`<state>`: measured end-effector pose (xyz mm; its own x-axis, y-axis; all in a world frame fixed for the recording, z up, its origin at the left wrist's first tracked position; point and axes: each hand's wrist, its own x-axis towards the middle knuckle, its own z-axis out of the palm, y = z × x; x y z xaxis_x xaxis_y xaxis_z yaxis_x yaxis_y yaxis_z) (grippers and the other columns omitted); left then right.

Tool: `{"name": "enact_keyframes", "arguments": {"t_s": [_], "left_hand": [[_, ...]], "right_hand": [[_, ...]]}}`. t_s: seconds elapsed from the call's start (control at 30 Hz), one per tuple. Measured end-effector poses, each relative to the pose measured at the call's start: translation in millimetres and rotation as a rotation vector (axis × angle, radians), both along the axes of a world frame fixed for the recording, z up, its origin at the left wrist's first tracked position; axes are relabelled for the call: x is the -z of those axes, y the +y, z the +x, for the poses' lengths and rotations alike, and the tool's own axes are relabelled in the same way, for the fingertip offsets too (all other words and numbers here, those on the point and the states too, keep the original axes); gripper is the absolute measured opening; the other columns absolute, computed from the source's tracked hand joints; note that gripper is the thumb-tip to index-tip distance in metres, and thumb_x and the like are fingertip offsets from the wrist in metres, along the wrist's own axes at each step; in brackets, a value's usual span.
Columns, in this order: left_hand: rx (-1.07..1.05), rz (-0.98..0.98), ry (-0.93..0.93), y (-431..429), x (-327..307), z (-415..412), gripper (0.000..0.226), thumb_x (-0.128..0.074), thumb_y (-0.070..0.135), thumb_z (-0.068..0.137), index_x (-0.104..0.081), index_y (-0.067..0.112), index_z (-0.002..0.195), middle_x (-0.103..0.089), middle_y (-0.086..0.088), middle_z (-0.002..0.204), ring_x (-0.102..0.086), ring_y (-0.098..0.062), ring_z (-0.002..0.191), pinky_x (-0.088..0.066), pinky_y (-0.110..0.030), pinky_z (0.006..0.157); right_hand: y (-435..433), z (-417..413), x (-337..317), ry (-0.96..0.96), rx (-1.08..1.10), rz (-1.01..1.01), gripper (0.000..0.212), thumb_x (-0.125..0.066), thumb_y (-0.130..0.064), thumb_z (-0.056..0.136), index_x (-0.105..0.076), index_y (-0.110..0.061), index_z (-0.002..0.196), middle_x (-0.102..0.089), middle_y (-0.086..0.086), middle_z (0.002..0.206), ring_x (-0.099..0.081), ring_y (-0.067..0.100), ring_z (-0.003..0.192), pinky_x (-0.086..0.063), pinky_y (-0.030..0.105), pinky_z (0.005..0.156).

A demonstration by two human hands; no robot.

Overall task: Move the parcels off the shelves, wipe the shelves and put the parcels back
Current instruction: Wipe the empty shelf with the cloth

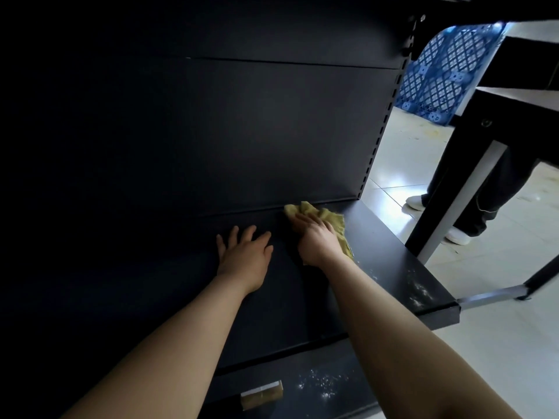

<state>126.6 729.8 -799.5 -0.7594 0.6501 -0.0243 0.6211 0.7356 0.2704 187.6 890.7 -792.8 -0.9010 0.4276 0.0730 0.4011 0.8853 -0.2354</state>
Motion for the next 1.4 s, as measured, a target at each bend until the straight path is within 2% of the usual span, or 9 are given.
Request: {"name": "enact_keyframes", "arguments": {"t_s": [0.13, 0.33, 0.5, 0.67, 0.87, 0.97, 1.03, 1.13, 1.4], "left_hand": [[0.011, -0.015, 0.024, 8, -1, 1, 0.045, -0.02, 0.044, 0.102, -0.024, 0.04, 0.147, -0.013, 0.006, 0.158, -0.001, -0.028, 0.146, 0.002, -0.061, 0.114], [0.052, -0.043, 0.024, 17, -5, -1, 0.044, -0.019, 0.042, 0.102, -0.022, 0.043, 0.146, -0.014, 0.007, 0.157, -0.002, -0.031, 0.146, -0.002, -0.07, 0.109], [0.056, -0.067, 0.011, 18, -4, -1, 0.044, -0.018, 0.042, 0.103, -0.02, 0.044, 0.146, -0.012, 0.007, 0.157, -0.001, -0.032, 0.146, -0.001, -0.071, 0.108], [0.048, -0.092, 0.008, 20, -6, -2, 0.043, -0.017, 0.039, 0.103, -0.018, 0.044, 0.146, -0.01, 0.005, 0.158, 0.0, -0.033, 0.146, -0.002, -0.072, 0.107], [0.018, -0.163, 0.014, 24, -10, 1, 0.046, -0.022, 0.032, 0.104, -0.013, 0.042, 0.148, -0.005, 0.004, 0.159, 0.001, -0.035, 0.146, -0.004, -0.07, 0.109], [0.021, -0.176, 0.014, 25, -12, 5, 0.048, -0.026, 0.027, 0.104, -0.013, 0.038, 0.149, -0.004, 0.001, 0.16, 0.001, -0.036, 0.145, -0.005, -0.069, 0.109], [0.028, -0.17, 0.016, 23, -13, 9, 0.048, -0.025, 0.025, 0.104, -0.014, 0.036, 0.15, -0.006, 0.0, 0.16, -0.001, -0.035, 0.146, -0.006, -0.068, 0.11], [0.038, -0.163, 0.023, 20, -15, 20, 0.05, -0.029, 0.021, 0.103, -0.016, 0.035, 0.15, -0.007, 0.001, 0.16, -0.004, -0.032, 0.146, -0.008, -0.066, 0.111], [0.047, -0.161, 0.015, 14, -17, 62, 0.049, -0.031, 0.021, 0.103, -0.019, 0.035, 0.148, -0.01, 0.002, 0.159, -0.004, -0.031, 0.146, -0.008, -0.065, 0.112]], "right_hand": [[21, -12, -5, -0.059, -0.041, -0.007, 0.069, -0.045, -0.019, 0.092, -0.016, -0.038, 0.151, -0.017, -0.01, 0.159, -0.008, 0.013, 0.147, -0.01, 0.04, 0.119], [58, -16, -6, -0.048, 0.116, -0.004, 0.076, -0.052, -0.018, 0.088, -0.017, -0.041, 0.151, -0.016, -0.008, 0.159, -0.008, 0.017, 0.147, -0.01, 0.046, 0.117], [80, -14, -6, -0.112, 0.288, -0.095, 0.071, -0.048, -0.016, 0.088, -0.021, -0.035, 0.15, -0.011, -0.004, 0.16, 0.006, 0.025, 0.147, 0.005, 0.06, 0.114], [93, -7, -6, -0.176, 0.439, -0.133, 0.071, -0.041, -0.023, 0.091, -0.007, -0.035, 0.152, 0.004, -0.002, 0.162, 0.016, 0.03, 0.146, 0.009, 0.064, 0.111], [84, 7, 1, -0.117, 0.465, -0.111, 0.071, -0.035, -0.022, 0.092, 0.001, -0.028, 0.154, 0.001, -0.001, 0.162, 0.008, 0.027, 0.148, 0.005, 0.051, 0.117], [71, 22, 4, -0.075, 0.397, -0.114, 0.077, -0.039, -0.021, 0.091, 0.006, -0.036, 0.151, -0.001, -0.001, 0.162, 0.004, 0.026, 0.148, 0.004, 0.046, 0.117], [59, 30, 4, -0.089, 0.304, -0.069, 0.076, -0.041, -0.019, 0.088, -0.003, -0.04, 0.151, -0.005, -0.001, 0.162, 0.001, 0.026, 0.148, 0.001, 0.045, 0.118], [40, 46, 3, -0.109, 0.214, -0.024, 0.069, -0.038, -0.018, 0.089, -0.017, -0.035, 0.151, -0.009, -0.002, 0.161, 0.0, 0.022, 0.149, -0.001, 0.043, 0.118], [13, 103, 3, -0.057, 0.255, -0.011, 0.059, -0.031, -0.024, 0.096, -0.017, -0.029, 0.153, -0.008, -0.003, 0.161, 0.0, 0.02, 0.149, -0.001, 0.041, 0.12]]}}
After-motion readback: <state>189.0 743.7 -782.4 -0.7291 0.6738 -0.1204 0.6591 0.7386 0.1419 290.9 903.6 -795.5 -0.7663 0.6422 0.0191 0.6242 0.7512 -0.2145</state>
